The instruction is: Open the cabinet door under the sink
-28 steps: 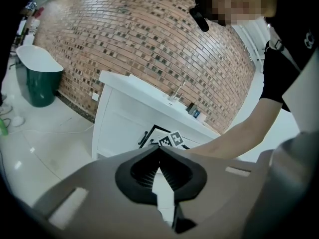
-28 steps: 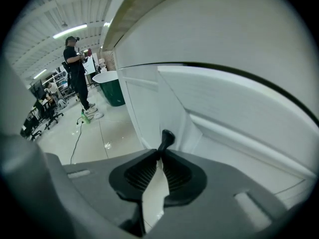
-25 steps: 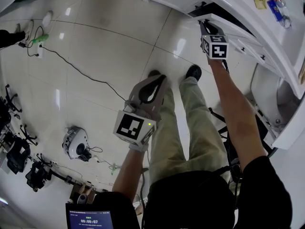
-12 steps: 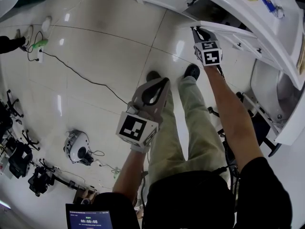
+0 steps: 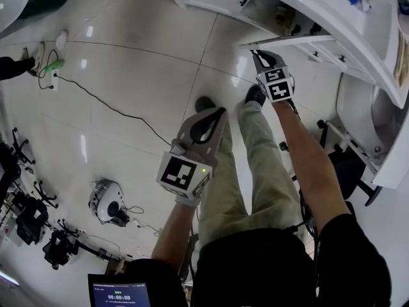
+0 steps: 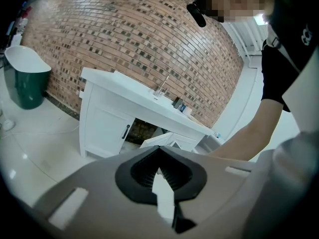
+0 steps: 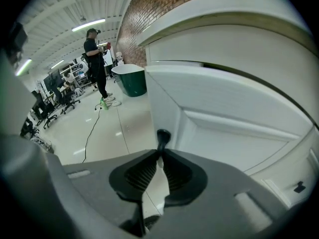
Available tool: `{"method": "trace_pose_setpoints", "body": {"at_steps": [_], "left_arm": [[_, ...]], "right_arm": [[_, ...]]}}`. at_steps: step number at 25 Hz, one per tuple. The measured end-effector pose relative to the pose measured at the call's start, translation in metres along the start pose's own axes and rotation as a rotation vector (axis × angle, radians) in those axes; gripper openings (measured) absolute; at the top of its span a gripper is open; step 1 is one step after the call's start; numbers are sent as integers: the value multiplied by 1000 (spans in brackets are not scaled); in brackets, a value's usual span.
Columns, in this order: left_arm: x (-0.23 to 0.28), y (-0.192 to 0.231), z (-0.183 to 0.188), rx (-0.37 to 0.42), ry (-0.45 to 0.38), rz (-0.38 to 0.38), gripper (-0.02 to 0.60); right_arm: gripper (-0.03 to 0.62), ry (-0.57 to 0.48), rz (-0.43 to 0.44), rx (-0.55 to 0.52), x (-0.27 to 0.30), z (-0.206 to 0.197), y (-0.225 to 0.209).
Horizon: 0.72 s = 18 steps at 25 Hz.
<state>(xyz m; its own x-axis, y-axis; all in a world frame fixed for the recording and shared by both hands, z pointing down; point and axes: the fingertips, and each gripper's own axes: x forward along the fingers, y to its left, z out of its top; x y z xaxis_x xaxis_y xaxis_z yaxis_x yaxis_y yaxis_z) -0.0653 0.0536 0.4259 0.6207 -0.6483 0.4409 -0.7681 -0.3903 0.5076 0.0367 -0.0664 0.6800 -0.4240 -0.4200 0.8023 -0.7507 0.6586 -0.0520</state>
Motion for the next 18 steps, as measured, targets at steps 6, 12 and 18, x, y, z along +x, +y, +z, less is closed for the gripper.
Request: {"method": "trace_pose_setpoints", "body": {"at_steps": [6,12,18], "left_arm": [[2,-15,-6,19,17,-24,11],[12,-30,-8,46,41,-60,11],[23,-40,-6,72,60,-83,11]], "right_arm": [[28,16,20,-25,-30,-38,13],[29,41,29,-32,-57,-78,11],[29,65,43,-78,-78,-111,2]]}}
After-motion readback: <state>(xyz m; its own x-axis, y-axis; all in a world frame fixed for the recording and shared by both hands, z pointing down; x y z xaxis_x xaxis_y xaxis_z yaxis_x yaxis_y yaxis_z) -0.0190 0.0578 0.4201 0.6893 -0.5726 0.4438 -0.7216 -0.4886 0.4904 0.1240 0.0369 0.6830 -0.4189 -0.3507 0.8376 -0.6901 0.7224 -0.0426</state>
